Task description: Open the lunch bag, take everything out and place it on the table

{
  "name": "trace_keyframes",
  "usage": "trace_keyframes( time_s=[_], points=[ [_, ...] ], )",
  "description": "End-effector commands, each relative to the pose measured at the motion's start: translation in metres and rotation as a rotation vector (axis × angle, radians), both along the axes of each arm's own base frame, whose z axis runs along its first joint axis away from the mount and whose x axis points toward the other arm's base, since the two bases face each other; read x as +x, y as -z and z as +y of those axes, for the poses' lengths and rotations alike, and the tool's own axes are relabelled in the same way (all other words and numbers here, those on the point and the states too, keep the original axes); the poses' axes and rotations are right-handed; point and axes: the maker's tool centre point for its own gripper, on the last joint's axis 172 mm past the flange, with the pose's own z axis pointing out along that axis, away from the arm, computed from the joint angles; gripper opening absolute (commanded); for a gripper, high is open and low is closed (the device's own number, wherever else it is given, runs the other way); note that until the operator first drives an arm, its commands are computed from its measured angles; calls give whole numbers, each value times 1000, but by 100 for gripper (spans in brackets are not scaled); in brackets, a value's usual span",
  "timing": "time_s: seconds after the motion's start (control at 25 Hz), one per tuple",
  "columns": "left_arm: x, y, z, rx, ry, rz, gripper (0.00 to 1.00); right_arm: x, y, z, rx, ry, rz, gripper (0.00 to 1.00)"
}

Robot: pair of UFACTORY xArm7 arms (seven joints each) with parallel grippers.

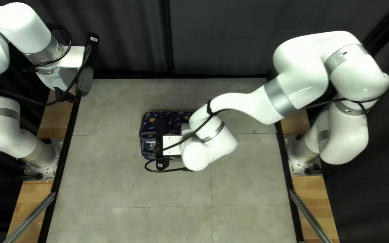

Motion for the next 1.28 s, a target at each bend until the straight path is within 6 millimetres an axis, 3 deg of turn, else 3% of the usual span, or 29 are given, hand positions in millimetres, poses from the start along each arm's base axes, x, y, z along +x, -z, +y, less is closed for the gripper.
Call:
trace_keyframes(
  time_s=[0.04, 0.32, 0.68, 0.8, 0.92, 1.04, 1.08, 1.12, 1.16, 1.28],
  points=[
    [0, 0, 0, 0, 0, 0, 100, 3, -10, -5, 4, 4, 1, 0],
    [0, 0, 0, 0, 0, 0, 100, -7, -17, -58, 32, 67, 12, 0],
    [0, 0, 0, 0, 0, 0, 100, -9, -43, -94, 48, 130, 3, 0],
    [0, 0, 0, 0, 0, 0, 100, -10, -43, -119, 63, 136, 11, 0],
    [0, 0, 0, 0, 0, 0, 100, -13, -34, -162, 109, 136, 15, 0],
    [0, 0, 0, 0, 0, 0, 100, -12, -33, -192, 144, 122, 14, 3],
    [0, 0, 0, 0, 0, 0, 100, -13, -34, -197, 149, 119, 14, 11],
    [0, 0, 0, 0, 0, 0, 100, -14, -37, -206, 156, 117, 17, 42],
    [0, 0, 0, 0, 0, 0, 100, -14, -37, -209, 158, 115, 19, 100],
    [0, 0, 0, 0, 0, 0, 100, -14, -42, -228, 193, 95, 46, 100]
  ],
)
